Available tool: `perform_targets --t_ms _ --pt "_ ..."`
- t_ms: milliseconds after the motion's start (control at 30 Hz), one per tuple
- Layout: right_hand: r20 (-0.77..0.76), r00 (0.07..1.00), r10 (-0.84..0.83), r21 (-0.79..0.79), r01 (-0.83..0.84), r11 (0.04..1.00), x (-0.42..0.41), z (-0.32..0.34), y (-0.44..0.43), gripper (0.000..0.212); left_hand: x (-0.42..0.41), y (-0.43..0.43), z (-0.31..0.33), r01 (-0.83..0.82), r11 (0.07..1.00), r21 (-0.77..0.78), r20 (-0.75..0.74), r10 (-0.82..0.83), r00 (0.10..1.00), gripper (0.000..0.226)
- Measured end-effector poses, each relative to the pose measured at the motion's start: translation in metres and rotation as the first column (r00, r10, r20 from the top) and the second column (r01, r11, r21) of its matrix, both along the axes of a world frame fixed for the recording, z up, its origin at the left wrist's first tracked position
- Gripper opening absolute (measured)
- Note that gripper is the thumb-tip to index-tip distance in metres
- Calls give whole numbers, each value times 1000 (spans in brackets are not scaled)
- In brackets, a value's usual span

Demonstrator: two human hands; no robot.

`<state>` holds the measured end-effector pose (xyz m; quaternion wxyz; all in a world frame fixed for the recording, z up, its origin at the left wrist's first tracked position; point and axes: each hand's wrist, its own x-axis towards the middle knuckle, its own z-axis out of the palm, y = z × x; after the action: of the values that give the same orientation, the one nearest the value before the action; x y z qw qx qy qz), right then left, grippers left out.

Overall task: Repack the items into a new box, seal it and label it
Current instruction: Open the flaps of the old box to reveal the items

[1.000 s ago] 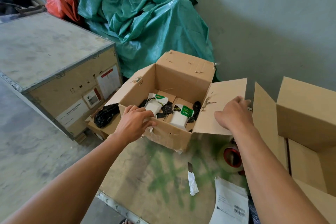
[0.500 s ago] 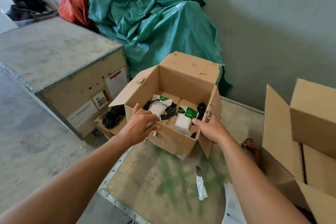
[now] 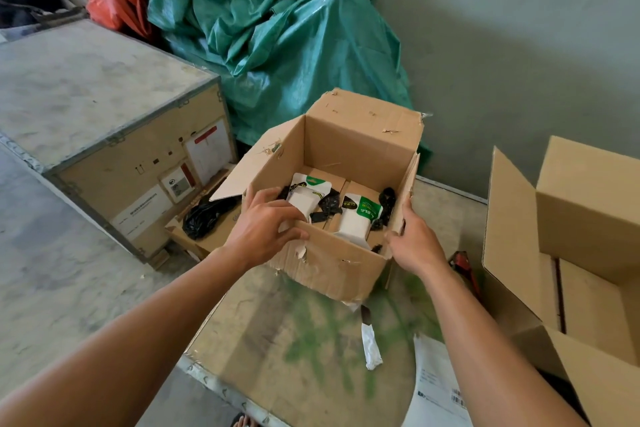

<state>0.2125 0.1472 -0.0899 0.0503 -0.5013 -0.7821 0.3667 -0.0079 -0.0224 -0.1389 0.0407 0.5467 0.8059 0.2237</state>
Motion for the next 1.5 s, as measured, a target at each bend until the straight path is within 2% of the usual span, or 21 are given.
perform_targets --t_ms 333,400,500,633,767,800,867,933,1067,1167,1267,1333,1400,1500 --pt "18 999 -50 33 49 998 18 -1 12 73 22 12 6 37 998 -55 88 -32 996 40" --pt "4 999 -38 16 38 999 19 -2 11 74 18 12 9 35 999 -34 105 -31 994 47" --pt "-27 999 -36 5 36 999 22 -6 8 74 6 6 14 -24 999 -44 94 28 995 60" --pt "-55 997 -47 31 49 998 22 -10 5 70 -1 2 17 -133 991 -20 100 135 986 57" --pt "-67 997 -40 33 42 999 23 -10 6 69 -8 10 16 -330 940 84 -56 335 941 53" --pt "-67 997 -34 33 37 999 24 -10 6 70 -11 13 17 -390 919 52 -42 392 919 57" --pt "-59 998 -28 29 30 999 24 -10 9 71 -17 18 17 -465 884 -46 86 467 880 66" --pt "-42 998 -43 19 44 999 25 -11 14 72 -21 21 17 -451 885 -115 185 465 866 70" --pt "1 993 -122 47 122 991 14 -7 21 72 -27 28 20 -433 871 -234 189 477 858 69" --pt "-12 987 -157 187 157 970 -5 3 22 62 -23 40 31 -471 875 -109 13 475 880 58" --pt "-75 991 -107 310 125 942 -33 9 27 56 -9 72 42 -313 949 45 -69 315 947 39" --pt "-68 996 -55 351 75 933 -53 8 29 53 -4 101 38 -188 982 -7 -66 187 980 33" --pt "-11 1000 -8 347 11 938 -70 1 34 48 -6 127 25 -132 979 -157 -14 132 991 45" --pt "124 991 -49 151 29 988 -90 -21 50 36 -18 150 2 -114 911 -396 63 150 987 69"
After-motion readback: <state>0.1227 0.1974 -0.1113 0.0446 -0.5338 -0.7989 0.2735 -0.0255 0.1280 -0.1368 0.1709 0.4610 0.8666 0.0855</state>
